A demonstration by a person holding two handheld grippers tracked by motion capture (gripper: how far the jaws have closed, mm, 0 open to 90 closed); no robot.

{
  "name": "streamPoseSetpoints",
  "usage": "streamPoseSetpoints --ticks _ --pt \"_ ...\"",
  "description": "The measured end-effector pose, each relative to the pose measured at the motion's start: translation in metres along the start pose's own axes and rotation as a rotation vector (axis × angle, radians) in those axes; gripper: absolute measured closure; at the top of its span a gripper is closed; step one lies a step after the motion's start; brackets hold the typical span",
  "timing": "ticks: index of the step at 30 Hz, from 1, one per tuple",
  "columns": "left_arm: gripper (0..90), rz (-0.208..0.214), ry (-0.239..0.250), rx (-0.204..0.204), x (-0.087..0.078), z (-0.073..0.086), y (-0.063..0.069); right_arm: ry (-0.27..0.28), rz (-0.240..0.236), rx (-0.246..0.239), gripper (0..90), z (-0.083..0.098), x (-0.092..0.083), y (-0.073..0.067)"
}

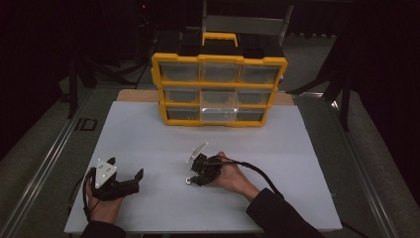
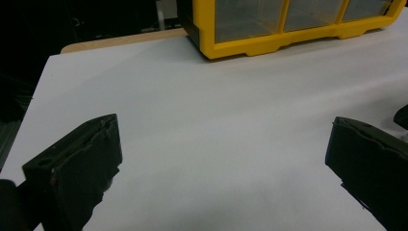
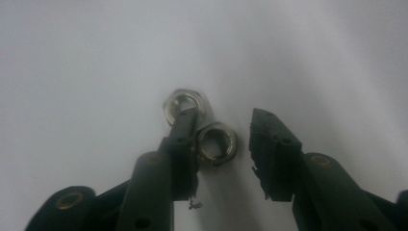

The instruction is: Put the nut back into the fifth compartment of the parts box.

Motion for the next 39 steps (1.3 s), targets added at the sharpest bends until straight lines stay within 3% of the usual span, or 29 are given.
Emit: streamPoseSetpoints --ticks 4,9,11,14,18,30,39 --pt "0.0 0.0 -0.001 0.001 0.0 0.0 0.0 -0.009 -0.004 0.025 69.5 0.002 0.0 0.004" --pt "0.0 0.0 0.0 0.001 0.0 0.0 0.0 -0.013 0.019 0.045 69.6 0.002 0.0 0.011" --pt "0.0 0.0 -0.001 0.0 0.0 0.0 0.0 -0.013 0.028 0.054 68.3 0.002 -0.001 0.014" --pt "0.0 0.001 -0.001 0.003 0.0 0.0 0.0 -0.009 0.045 0.087 57.3 0.002 0.0 0.022" --pt "0.0 0.002 -0.002 0.0 0.001 0.0 0.001 -0.017 0.033 0.106 55.8 0.003 0.001 0.024" --pt "0.0 0.003 -0.002 0.0 0.001 0.0 0.001 -0.059 0.039 0.112 61.8 0.005 0.002 0.025" --pt "0.0 0.003 -0.002 -0.001 0.001 0.0 0.001 -0.08 0.065 0.085 67.9 0.008 0.0 0.024"
Point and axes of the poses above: each handheld gripper's, and its own axes: x roughly forward along the jaws, z roughly out of its underside, y roughly to its right, the point moved 8 cm from there along x, roughly forward along the jaws, and after that the axes turned 6 degrees about y, right-handed, at the moved point
